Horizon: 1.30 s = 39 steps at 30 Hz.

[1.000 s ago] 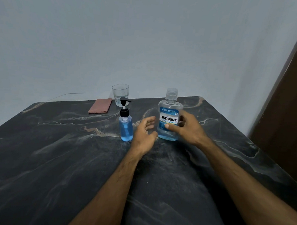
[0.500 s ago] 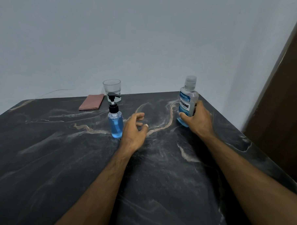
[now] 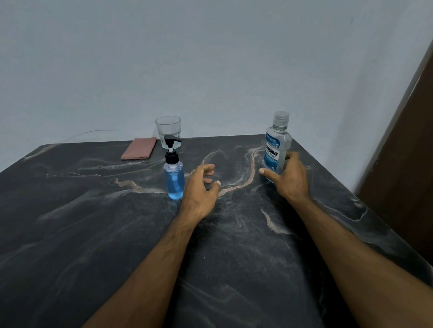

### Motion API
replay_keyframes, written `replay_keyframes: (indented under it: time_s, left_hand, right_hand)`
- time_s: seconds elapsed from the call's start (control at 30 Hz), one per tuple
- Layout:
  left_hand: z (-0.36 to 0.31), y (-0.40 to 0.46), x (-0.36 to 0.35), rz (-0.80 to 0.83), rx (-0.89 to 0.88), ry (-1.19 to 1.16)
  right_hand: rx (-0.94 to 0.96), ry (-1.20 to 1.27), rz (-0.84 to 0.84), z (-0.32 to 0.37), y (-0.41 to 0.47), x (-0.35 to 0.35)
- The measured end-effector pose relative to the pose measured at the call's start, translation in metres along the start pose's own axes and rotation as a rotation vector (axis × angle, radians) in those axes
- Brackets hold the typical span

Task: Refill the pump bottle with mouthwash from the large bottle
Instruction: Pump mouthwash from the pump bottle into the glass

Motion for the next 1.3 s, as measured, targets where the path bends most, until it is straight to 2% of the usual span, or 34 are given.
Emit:
replay_keyframes:
  time_s: [0.17,0.27,0.37,0.53,0.77,0.9,1.0,1.2,1.3]
  left_hand:
    - [-0.007,-0.006,0.004,0.017,-0.058,0.027]
    - [-0.013,-0.008,0.010,0.020,-0.070,0.015]
    - [-0.018,-0.013,0.020,0.009,-0.079,0.004]
    - [-0.013,-0.021,0.052,-0.082,-0.084,0.009]
    - [0.000,-0.024,0.099,-0.291,-0.100,0.040]
    - [0.005,-0.021,0.108,-0.340,-0.072,0.033]
    - [0.005,-0.019,0.109,-0.336,-0.051,0.010]
    - [0.009,-0.011,0.100,-0.228,0.011,0.023]
    - [0.008,-0.007,0.099,-0.195,0.028,0.003]
  right_hand:
    - [-0.056,-0.007,-0.098,0.005,-0.018,0.006]
    - [-0.020,0.000,-0.158,0.011,-0.036,0.005]
    - [0.062,0.046,-0.087,0.024,-0.053,-0.006]
    - [0.193,0.069,0.133,0.059,-0.067,-0.034]
    - [0.236,0.174,0.289,0.111,-0.079,-0.077]
    - [0.289,0.171,0.425,0.126,-0.086,-0.093]
    - [0.321,0.170,0.434,0.133,-0.089,-0.103]
    - [0.310,0.212,0.314,0.133,-0.090,-0.110]
    - [0.363,0.188,0.346,0.128,-0.092,-0.108]
Point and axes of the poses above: each hand's wrist, its own y-axis towards the middle knuckle, its own x-axis out of the back of the hand, z = x × y, the point moved 1 cm from there along y, towards the middle knuckle, and after that the axes turned 4 degrees about -y, right-handed, at the moved point
